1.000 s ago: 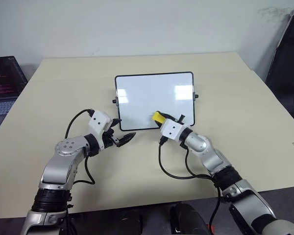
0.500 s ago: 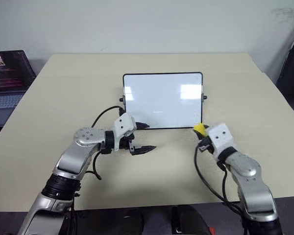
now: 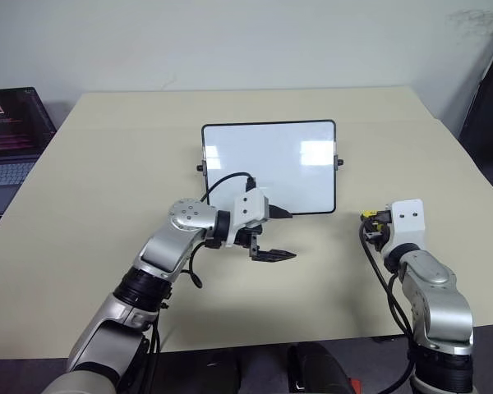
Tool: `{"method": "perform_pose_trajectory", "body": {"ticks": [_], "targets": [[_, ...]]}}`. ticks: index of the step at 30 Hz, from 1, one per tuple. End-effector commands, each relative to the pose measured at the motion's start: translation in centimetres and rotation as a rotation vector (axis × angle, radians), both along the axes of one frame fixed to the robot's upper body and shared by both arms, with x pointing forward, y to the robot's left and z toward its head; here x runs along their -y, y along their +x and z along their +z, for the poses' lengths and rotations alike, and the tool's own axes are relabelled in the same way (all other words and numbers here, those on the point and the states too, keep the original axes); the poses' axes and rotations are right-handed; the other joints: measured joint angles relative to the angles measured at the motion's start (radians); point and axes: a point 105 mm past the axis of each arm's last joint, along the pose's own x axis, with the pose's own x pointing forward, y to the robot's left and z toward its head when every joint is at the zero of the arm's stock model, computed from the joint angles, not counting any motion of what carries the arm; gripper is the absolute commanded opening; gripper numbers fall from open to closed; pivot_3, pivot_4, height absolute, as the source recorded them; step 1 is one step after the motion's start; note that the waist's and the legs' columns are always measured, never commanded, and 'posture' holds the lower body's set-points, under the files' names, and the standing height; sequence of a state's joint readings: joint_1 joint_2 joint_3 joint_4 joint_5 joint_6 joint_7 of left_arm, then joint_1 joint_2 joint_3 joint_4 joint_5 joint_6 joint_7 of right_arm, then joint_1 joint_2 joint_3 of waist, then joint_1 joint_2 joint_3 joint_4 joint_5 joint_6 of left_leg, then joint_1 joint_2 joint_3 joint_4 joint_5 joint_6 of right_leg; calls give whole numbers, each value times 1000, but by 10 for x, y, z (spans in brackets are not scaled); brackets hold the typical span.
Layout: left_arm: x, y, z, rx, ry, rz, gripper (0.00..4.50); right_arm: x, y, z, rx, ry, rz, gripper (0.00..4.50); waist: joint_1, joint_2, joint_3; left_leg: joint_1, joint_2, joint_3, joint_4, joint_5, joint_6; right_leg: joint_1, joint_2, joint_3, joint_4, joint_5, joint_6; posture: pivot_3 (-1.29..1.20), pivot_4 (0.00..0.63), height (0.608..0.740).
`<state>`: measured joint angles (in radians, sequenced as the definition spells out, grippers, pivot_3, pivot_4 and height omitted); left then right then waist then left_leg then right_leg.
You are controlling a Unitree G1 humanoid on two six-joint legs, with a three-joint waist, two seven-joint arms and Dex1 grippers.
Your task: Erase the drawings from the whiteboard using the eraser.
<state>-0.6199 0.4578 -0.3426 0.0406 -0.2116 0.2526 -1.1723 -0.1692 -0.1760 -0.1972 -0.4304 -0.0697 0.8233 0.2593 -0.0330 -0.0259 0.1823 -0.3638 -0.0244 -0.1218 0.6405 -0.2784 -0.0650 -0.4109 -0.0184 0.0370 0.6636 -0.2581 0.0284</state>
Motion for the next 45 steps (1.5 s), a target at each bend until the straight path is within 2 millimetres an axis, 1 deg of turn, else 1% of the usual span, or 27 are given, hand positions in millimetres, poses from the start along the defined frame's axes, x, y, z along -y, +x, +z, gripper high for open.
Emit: {"method": "perform_pose_trajectory", "body": {"ticks": [1,5,9,11,12,15,18,19,20,22,24,25,27,28,29,30,31,33,34,36,40,41,43,45], "targets": [[10,-3,11,42,-6,-46,4500,10,4,8,27,17,-38,1121,0,0,0,0,0,0,0,0,1,0,0,0,0,0,0,0,150,740],[18,-1,14,51,-15,-38,4500,14,10,7,21,31,-54,1121,0,0,0,0,0,0,0,-1,1,0,0,0,0,0,0,0,150,740],[18,-2,14,49,-21,-31,4500,15,12,5,15,58,-53,1121,-1,0,0,0,0,0,0,-1,1,0,0,0,1,0,0,0,150,740],[15,-1,12,47,-19,-14,4500,14,13,5,20,76,-47,1845,-1,0,0,0,0,0,0,-1,1,0,0,0,1,0,0,0,150,740],[14,0,12,47,-19,-3,4500,13,14,5,22,81,-37,2060,-1,0,0,0,0,0,0,-1,1,0,0,0,1,0,0,0,150,740],[11,1,11,45,-25,29,4500,13,16,4,17,73,-24,3077,-1,0,0,0,0,1,1,-1,1,0,0,0,1,0,0,0,150,740],[2,1,8,27,-26,67,4500,17,19,5,28,66,-29,4222,-2,0,0,0,0,0,1,-1,1,0,0,0,1,0,0,0,150,740],[0,1,7,23,-28,76,4500,17,20,6,37,65,-30,4483,-2,1,0,0,1,1,1,-1,1,0,0,0,1,0,0,0,150,740],[-4,4,7,25,-38,110,4500,17,21,12,66,68,-23,4483,-2,1,0,0,1,1,1,-1,1,0,0,1,1,0,0,0,150,740],[-18,12,10,14,-83,221,4500,9,22,30,143,77,28,4483,-3,1,0,1,1,0,1,-1,1,0,0,1,2,0,0,0,150,740],[-40,21,14,1,-164,392,4500,1,18,46,217,58,68,4483,-7,1,0,1,2,1,1,-1,1,0,0,1,2,0,0,0,150,740],[-48,23,15,4,-189,457,4500,-1,16,51,241,68,81,4483,-9,1,0,1,2,0,1,-1,1,0,0,1,2,0,0,0,150,740],[-68,23,15,20,-229,587,4500,-14,8,55,271,57,134,4483,-9,1,0,0,3,-1,1,-1,2,0,-2,1,2,0,0,0,150,740],[-72,22,15,26,-240,625,4500,-16,5,56,280,51,150,4483,-7,1,0,0,3,-1,1,-1,2,0,-2,1,2,0,0,0,150,740],[-81,22,15,24,-268,692,4500,-21,1,59,304,49,160,4483,-4,1,0,0,4,-2,1,-1,2,0,-3,0,2,0,0,0,150,740],[-85,20,13,27,-290,750,4500,-22,-3,60,326,54,162,4483,0,1,0,0,3,-2,1,-1,2,0,-3,0,2,0,0,0,150,740],[-96,17,7,32,-296,816,4500,-26,-9,57,341,48,161,4483,1,1,0,0,3,-2,1,-1,2,0,-3,0,1,0,0,0,150,740],[-105,10,-4,36,-289,898,4500,-29,-20,50,360,32,163,4483,4,1,0,0,3,-2,1,-1,1,1,-5,1,1,0,1,0,150,740],[-112,6,-8,34,-293,940,4500,-31,-29,43,358,3,164,4483,6,1,0,0,3,-2,1,-1,1,1,-5,1,0,0,1,0,150,740],[-121,-1,-13,42,-305,1015,4500,-30,-44,28,336,39,146,4483,8,1,-1,0,2,-2,1,-1,1,1,-6,0,0,0,1,0,150,740],[-129,-8,-22,57,-312,1127,4500,-16,-68,14,341,28,103,4483,7,2,-1,1,3,-2,3,-1,1,2,-6,1,0,-1,2,0,150,740],[-130,-11,-25,52,-316,1143,4500,-14,-74,11,339,30,91,4483,7,2,-1,2,3,-2,4,-1,1,4,-6,1,0,-3,6,0,150,740],[-132,-14,-31,53,-315,1173,4500,-14,-80,7,331,42,95,4483,6,2,-1,4,3,-1,4,-1,1,6,-5,1,0,-3,7,0,150,740],[-133,-14,-35,62,-313,1204,4500,-13,-81,4,326,42,104,4483,4,2,-1,5,3,-1,4,-1,1,7,-5,1,1,-2,6,0,150,740]]}}
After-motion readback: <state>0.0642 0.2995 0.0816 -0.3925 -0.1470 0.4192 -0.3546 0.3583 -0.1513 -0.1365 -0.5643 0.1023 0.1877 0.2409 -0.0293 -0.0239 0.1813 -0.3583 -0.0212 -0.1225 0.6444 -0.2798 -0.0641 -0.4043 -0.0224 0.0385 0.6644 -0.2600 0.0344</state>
